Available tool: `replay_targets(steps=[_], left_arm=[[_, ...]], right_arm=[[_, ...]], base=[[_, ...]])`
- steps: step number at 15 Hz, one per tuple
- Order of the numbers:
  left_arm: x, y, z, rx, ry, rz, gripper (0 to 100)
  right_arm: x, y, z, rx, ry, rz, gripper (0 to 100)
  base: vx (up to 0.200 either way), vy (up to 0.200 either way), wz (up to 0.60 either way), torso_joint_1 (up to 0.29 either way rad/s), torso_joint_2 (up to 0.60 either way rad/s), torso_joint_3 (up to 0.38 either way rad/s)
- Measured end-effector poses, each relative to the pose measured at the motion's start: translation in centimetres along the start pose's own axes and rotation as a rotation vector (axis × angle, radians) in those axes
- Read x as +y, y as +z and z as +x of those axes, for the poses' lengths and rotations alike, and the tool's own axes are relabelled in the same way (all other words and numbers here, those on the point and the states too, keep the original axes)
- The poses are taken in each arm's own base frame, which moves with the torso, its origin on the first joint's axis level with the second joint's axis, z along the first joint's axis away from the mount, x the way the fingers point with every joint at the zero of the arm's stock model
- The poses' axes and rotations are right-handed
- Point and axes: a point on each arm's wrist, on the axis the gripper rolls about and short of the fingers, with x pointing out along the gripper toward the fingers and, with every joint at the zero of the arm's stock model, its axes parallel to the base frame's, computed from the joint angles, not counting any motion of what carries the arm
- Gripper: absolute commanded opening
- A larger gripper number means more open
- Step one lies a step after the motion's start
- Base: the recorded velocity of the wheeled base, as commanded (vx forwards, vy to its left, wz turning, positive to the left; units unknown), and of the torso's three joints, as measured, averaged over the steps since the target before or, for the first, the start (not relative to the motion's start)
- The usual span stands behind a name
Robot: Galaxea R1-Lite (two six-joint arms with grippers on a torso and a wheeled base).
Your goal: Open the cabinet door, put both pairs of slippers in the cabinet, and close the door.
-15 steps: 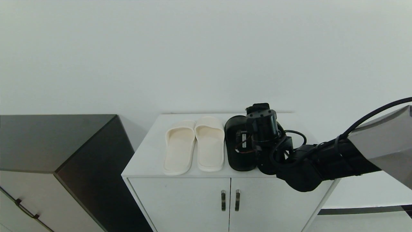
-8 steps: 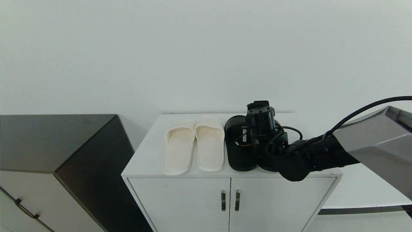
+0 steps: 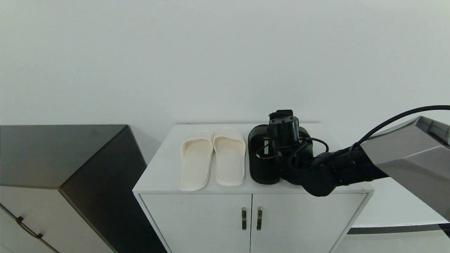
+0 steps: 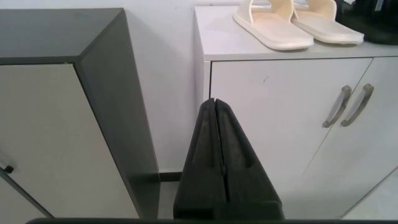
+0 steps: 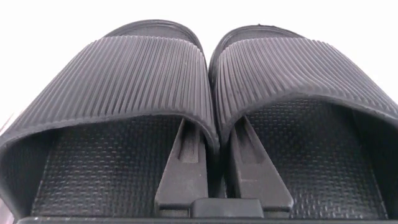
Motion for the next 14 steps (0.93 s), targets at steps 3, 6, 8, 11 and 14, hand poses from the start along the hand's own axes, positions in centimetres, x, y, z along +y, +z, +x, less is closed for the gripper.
replay_targets(steps=[3,6,8,11,14], left_arm=[[0.0,0.0,0.0,0.000,0.000,0.000,0],[0.0,0.0,0.0,0.000,0.000,0.001,0],[0.0,0.0,0.0,0.000,0.000,0.002,0],[0.0,0.0,0.0,0.000,0.000,0.003,0],[0.0,0.0,0.0,0.000,0.000,0.003,0]], right_arm=[[-0.9,1.8,-2.4,-0.002,0.119,-0.008,0],[-2.8,3.1,-7.6,0.027,0.315,-0.040,0],[-4.3,3.0,-11.1,0.057,0.444,-0.062,0],[-6.3,2.6,-14.5,0.079,0.561,-0.080,0],[-7.0,2.7,-15.6,0.071,0.578,-0.071,0]], base=[[0.000,0.000,0.00,0.000,0.00,0.000],[0.000,0.000,0.00,0.000,0.00,0.000],[0.000,0.000,0.00,0.000,0.00,0.000],[0.000,0.000,0.00,0.000,0.00,0.000],[-0.067,0.000,0.00,0.002,0.00,0.002]])
